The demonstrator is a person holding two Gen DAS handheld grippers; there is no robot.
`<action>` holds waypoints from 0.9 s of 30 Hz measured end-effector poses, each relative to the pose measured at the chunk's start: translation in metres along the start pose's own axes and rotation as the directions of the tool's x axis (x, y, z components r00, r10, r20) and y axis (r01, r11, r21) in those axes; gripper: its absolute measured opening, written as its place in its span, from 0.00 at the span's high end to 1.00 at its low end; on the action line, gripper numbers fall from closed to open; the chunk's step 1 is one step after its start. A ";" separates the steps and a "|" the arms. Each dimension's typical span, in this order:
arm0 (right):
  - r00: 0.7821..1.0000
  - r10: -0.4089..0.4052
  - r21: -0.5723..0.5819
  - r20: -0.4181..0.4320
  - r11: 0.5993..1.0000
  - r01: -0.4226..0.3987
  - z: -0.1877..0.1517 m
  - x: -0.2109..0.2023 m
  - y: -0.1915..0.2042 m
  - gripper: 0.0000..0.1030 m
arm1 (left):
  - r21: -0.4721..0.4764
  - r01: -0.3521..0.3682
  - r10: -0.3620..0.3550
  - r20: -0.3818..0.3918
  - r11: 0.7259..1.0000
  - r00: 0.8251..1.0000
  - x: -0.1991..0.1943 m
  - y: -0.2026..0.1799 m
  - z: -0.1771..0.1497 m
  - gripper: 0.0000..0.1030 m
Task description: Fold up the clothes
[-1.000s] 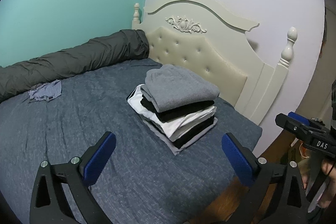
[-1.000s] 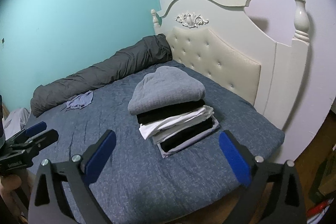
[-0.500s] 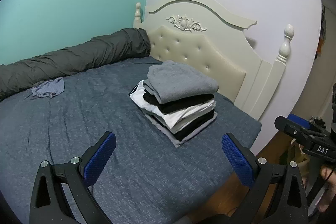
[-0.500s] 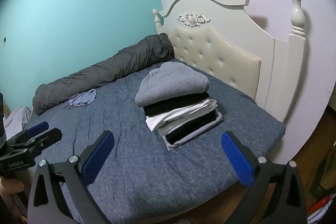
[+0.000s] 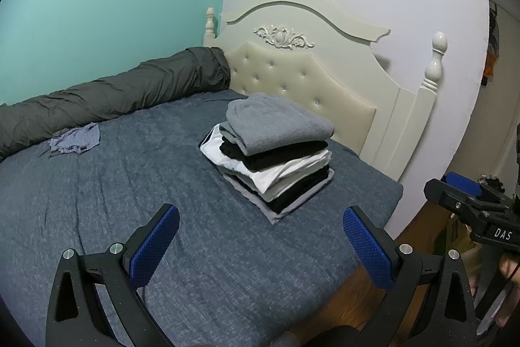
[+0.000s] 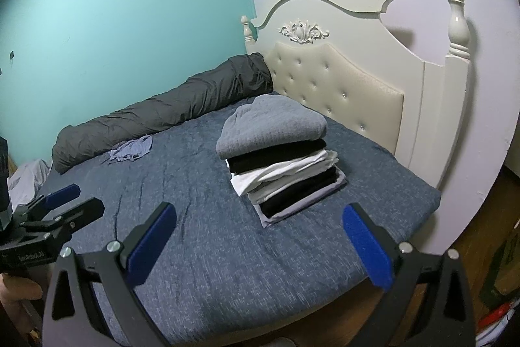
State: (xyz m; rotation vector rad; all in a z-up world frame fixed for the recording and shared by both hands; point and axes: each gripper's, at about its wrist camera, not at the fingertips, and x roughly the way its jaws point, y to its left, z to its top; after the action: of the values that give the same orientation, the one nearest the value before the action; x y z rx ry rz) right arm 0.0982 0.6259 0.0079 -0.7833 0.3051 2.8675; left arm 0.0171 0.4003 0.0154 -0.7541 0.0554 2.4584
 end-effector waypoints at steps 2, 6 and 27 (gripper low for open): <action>1.000 -0.002 -0.004 0.002 1.000 0.002 -0.002 -0.001 0.001 0.00 | -0.005 0.003 -0.003 -0.001 1.000 1.000 -0.001 0.001 -0.002 0.00; 1.000 -0.003 -0.010 0.003 1.000 0.003 -0.007 -0.003 0.004 0.00 | -0.008 0.015 -0.015 0.004 1.000 1.000 -0.005 0.002 -0.003 0.00; 1.000 0.005 0.002 0.008 1.000 -0.005 -0.014 -0.003 0.002 0.00 | -0.011 0.028 -0.028 0.008 1.000 1.000 -0.011 0.003 -0.009 0.00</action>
State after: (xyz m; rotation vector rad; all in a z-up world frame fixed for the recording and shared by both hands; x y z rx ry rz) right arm 0.1077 0.6207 -0.0019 -0.7717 0.3097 2.8738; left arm 0.0279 0.3907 0.0139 -0.7452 0.0282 2.4372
